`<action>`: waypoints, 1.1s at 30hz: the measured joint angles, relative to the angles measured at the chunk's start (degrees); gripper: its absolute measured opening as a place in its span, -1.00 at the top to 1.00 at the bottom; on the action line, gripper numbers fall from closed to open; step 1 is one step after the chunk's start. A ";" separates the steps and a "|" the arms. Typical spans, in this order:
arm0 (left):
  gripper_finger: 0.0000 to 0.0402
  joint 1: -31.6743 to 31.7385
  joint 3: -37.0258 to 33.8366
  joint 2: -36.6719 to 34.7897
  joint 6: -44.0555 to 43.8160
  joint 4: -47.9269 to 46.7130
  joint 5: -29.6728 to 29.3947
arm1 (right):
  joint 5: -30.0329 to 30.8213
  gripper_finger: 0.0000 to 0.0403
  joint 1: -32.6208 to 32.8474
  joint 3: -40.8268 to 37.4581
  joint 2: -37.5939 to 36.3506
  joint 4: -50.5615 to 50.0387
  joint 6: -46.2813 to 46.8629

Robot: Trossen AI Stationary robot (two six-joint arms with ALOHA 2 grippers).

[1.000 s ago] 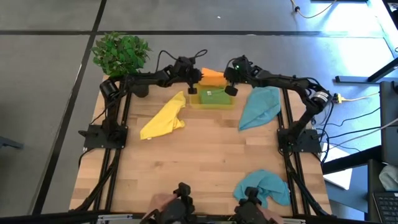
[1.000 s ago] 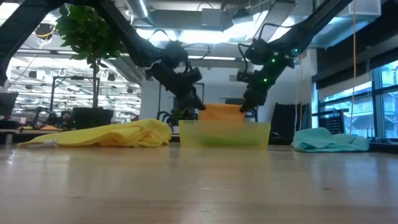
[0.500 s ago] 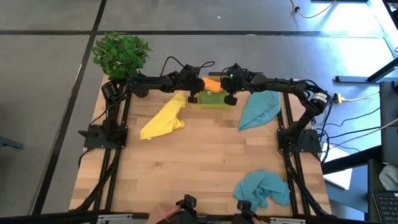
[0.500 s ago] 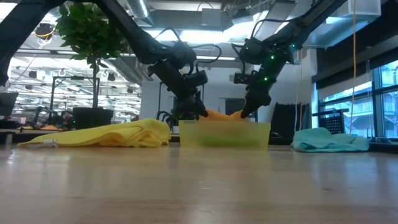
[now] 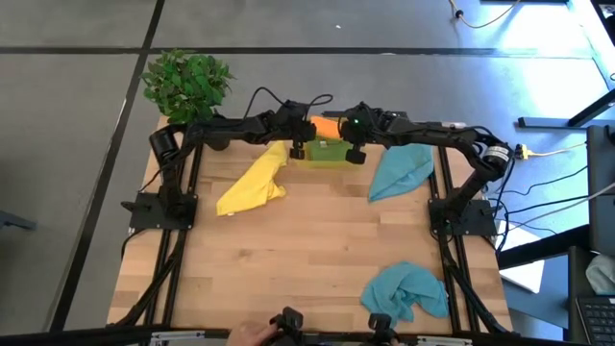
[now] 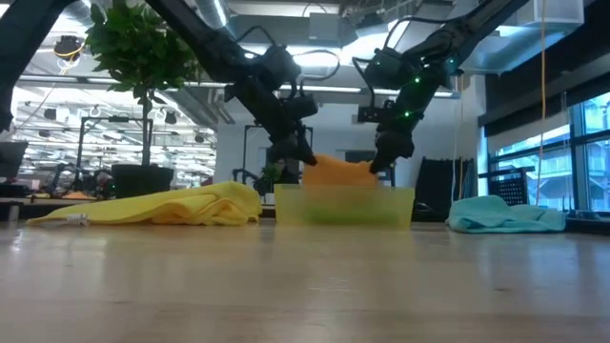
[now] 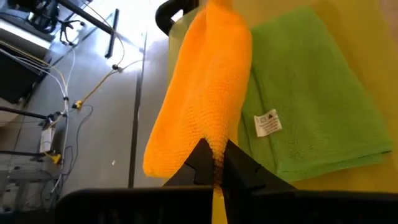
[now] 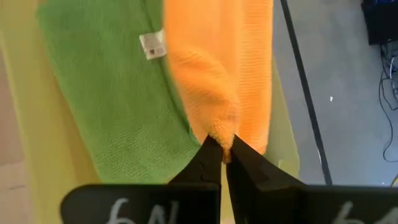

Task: Fold microfiber towels
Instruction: Stack the folded orange microfiber cloth on top of the green microfiber cloth

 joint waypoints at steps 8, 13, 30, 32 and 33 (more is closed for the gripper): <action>1.00 -1.34 0.00 -0.16 -0.01 -3.48 -0.32 | -0.02 0.96 0.33 0.00 -0.43 0.11 0.08; 1.00 -1.88 0.00 -0.16 -0.28 -5.89 -0.32 | -2.48 0.96 1.65 0.02 -0.43 -1.68 0.15; 0.71 -2.29 0.00 -0.12 -3.45 -13.03 11.30 | -10.89 0.79 3.85 -3.53 -0.45 -6.20 4.37; 0.61 -2.28 0.00 -0.10 -3.48 -13.05 11.16 | -10.86 0.70 3.79 -3.56 -0.44 -6.19 4.50; 0.55 -2.26 0.00 -0.10 -3.56 -13.05 11.12 | -10.86 0.65 3.78 -3.56 -0.45 -6.17 4.57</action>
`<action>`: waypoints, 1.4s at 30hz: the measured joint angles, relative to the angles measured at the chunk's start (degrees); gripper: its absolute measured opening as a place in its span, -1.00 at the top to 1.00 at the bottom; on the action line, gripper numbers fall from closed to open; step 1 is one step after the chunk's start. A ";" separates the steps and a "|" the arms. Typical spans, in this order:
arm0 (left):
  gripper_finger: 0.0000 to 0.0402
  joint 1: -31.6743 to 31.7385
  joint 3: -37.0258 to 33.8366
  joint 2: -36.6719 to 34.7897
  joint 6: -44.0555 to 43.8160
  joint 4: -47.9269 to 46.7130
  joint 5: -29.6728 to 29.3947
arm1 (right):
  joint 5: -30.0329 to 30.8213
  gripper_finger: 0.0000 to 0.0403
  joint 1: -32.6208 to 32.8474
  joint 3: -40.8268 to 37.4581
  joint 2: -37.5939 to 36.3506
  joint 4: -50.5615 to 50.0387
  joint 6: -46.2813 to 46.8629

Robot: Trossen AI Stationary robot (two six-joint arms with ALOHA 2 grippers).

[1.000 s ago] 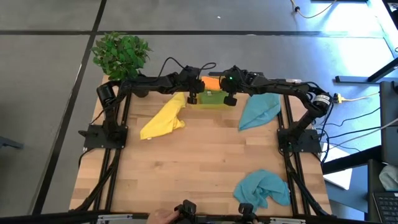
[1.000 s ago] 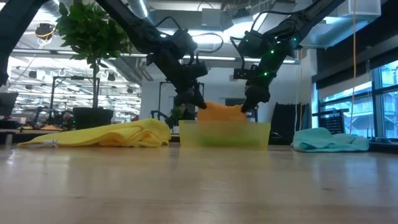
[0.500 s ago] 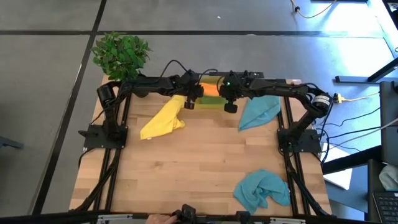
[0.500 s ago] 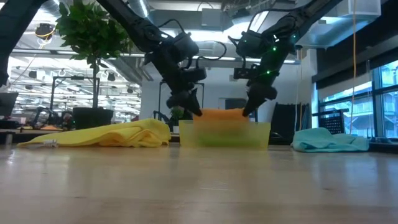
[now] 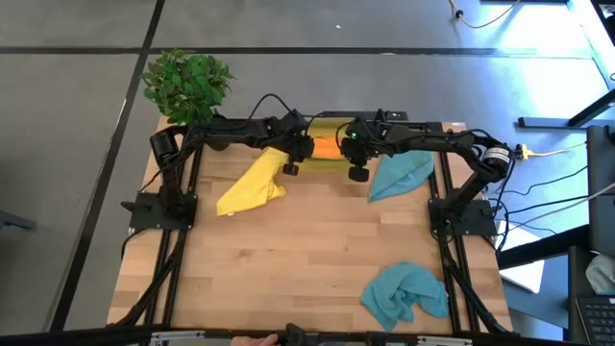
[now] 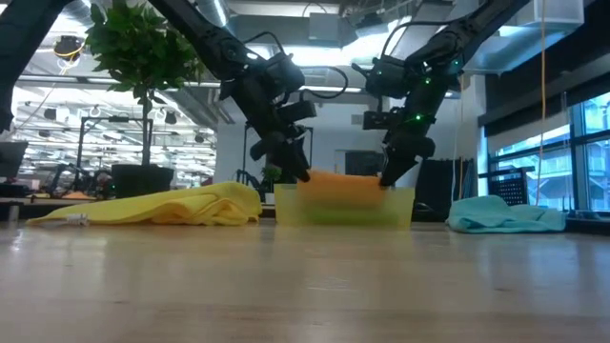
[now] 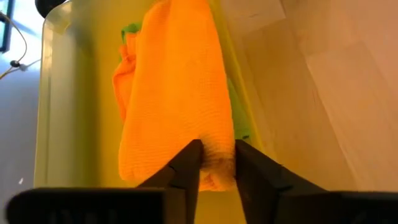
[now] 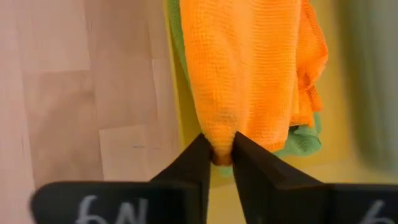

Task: Fold microfiber towels
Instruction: Stack the folded orange microfiber cloth on top of the green microfiber cloth, then fold the top blue microfiber cloth

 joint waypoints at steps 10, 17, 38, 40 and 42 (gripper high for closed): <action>0.21 -0.97 0.00 -3.50 -0.20 -1.56 -18.24 | 15.95 0.12 0.82 4.31 0.01 -6.13 1.68; 0.22 -0.71 0.04 -17.89 -5.49 -6.72 -4.63 | 6.76 0.17 0.96 6.85 -7.11 -9.26 3.29; 0.22 -2.89 -42.92 -52.09 -33.68 38.12 15.00 | -21.19 0.43 4.97 -29.35 -40.58 37.81 13.79; 0.22 -3.67 -48.48 -54.74 -35.61 46.89 10.65 | -21.16 0.43 6.43 -33.08 -42.22 44.49 14.81; 0.22 -4.07 -53.36 -56.40 -36.88 54.82 6.84 | -20.98 0.43 7.88 -36.34 -43.00 51.41 15.17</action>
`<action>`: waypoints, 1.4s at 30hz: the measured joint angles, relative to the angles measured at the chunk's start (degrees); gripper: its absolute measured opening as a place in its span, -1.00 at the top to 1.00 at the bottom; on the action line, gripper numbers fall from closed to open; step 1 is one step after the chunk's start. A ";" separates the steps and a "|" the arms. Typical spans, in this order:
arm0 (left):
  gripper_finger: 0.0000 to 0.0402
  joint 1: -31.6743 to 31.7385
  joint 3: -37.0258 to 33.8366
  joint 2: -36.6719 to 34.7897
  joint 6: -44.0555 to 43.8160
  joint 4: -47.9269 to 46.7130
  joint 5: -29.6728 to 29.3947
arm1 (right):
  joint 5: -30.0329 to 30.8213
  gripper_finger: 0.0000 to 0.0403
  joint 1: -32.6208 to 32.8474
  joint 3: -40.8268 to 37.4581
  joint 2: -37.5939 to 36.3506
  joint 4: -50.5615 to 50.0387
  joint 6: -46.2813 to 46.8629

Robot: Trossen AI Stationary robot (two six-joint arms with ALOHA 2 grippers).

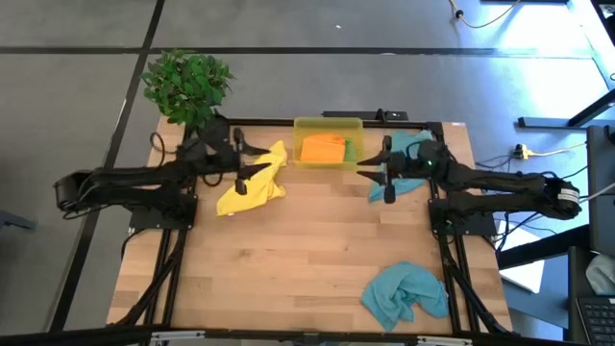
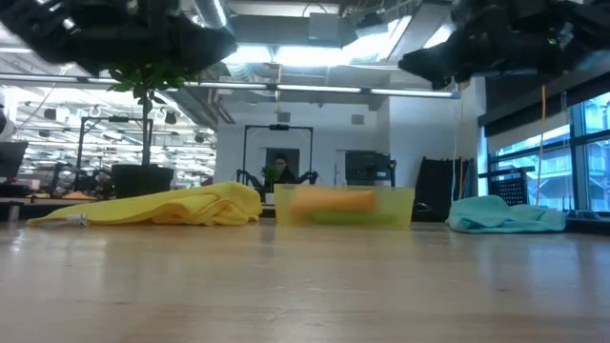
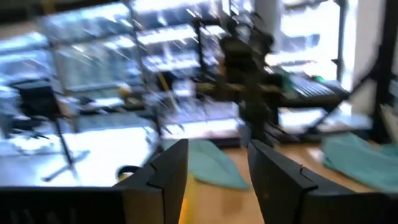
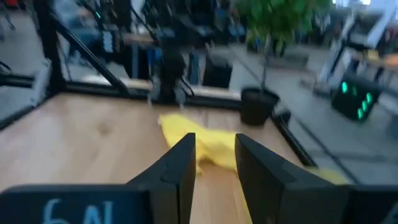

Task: Fold microfiber towels
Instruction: Fold the top blue microfiber cloth

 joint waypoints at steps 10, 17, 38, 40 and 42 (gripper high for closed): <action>0.22 -0.53 -5.15 -3.32 -1.98 8.36 -3.14 | 7.35 0.43 2.13 -4.73 0.49 11.45 -0.32; 0.22 -0.55 -5.15 -3.24 -3.37 7.28 -3.10 | 7.80 0.43 2.13 -4.73 4.92 11.42 0.87; 0.22 -0.48 -5.15 -3.42 -3.05 5.70 -3.73 | 7.79 0.43 12.27 -4.69 7.67 7.60 10.19; 0.22 -0.48 -5.15 -3.42 -3.05 5.69 -3.73 | 7.80 0.43 13.54 -4.69 7.70 5.50 11.24; 0.22 -0.48 -5.15 -3.42 -3.05 5.68 -3.73 | 7.85 0.43 14.77 -4.69 7.70 4.85 12.54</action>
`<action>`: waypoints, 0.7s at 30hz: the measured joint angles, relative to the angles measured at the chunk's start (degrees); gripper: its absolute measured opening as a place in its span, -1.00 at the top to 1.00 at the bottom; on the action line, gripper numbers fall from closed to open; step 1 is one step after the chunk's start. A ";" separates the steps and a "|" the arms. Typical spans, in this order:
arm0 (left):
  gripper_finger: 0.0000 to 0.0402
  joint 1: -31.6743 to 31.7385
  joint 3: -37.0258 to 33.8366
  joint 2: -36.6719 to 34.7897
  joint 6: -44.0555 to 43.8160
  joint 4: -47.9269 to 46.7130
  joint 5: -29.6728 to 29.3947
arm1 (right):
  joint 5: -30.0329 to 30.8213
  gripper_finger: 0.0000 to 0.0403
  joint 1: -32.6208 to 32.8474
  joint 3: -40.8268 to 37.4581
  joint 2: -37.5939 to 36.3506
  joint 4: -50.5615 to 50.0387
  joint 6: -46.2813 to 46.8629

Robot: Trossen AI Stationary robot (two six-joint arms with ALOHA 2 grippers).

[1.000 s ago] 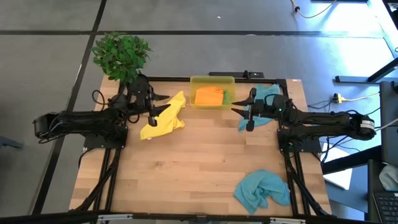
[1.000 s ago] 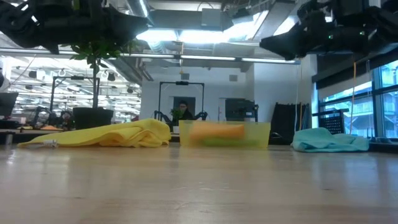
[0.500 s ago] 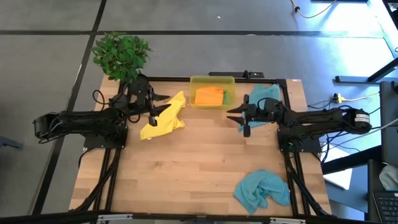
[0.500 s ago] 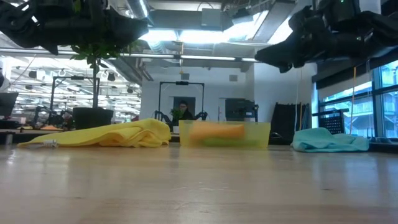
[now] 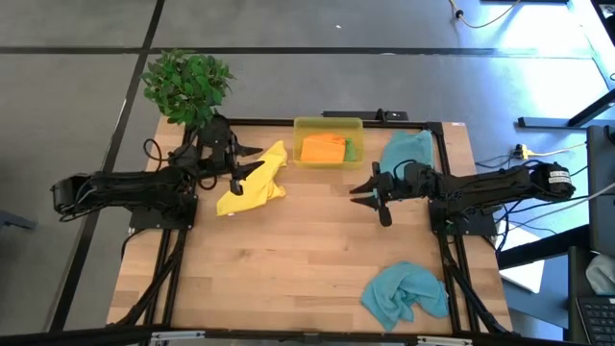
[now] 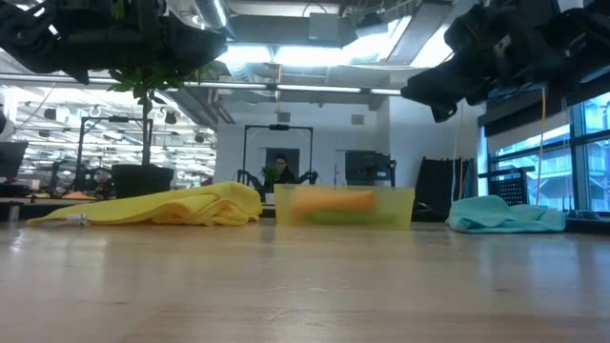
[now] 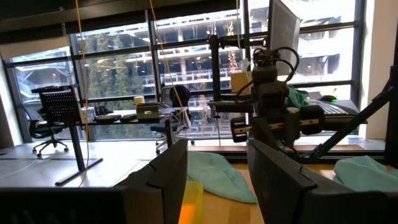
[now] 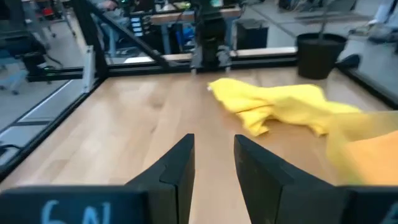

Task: Fold microfiber towels
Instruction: Fold the top blue microfiber cloth

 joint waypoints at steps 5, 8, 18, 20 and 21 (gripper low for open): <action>0.22 0.00 0.00 0.00 0.00 0.01 0.00 | 3.33 0.43 3.98 0.00 0.00 0.05 0.84; 0.22 0.00 0.00 0.00 0.02 0.01 0.00 | 7.02 0.43 6.40 0.00 0.38 -0.09 0.74; 0.22 0.00 0.00 0.00 0.02 0.01 0.00 | 9.75 0.43 8.87 0.00 0.66 0.10 -1.05; 0.22 0.00 0.00 0.00 0.02 0.01 0.00 | 9.75 0.43 8.85 0.00 0.66 0.10 -1.07; 0.22 0.00 0.00 0.00 0.02 0.02 0.00 | 9.98 0.43 8.86 0.00 0.66 0.10 -1.09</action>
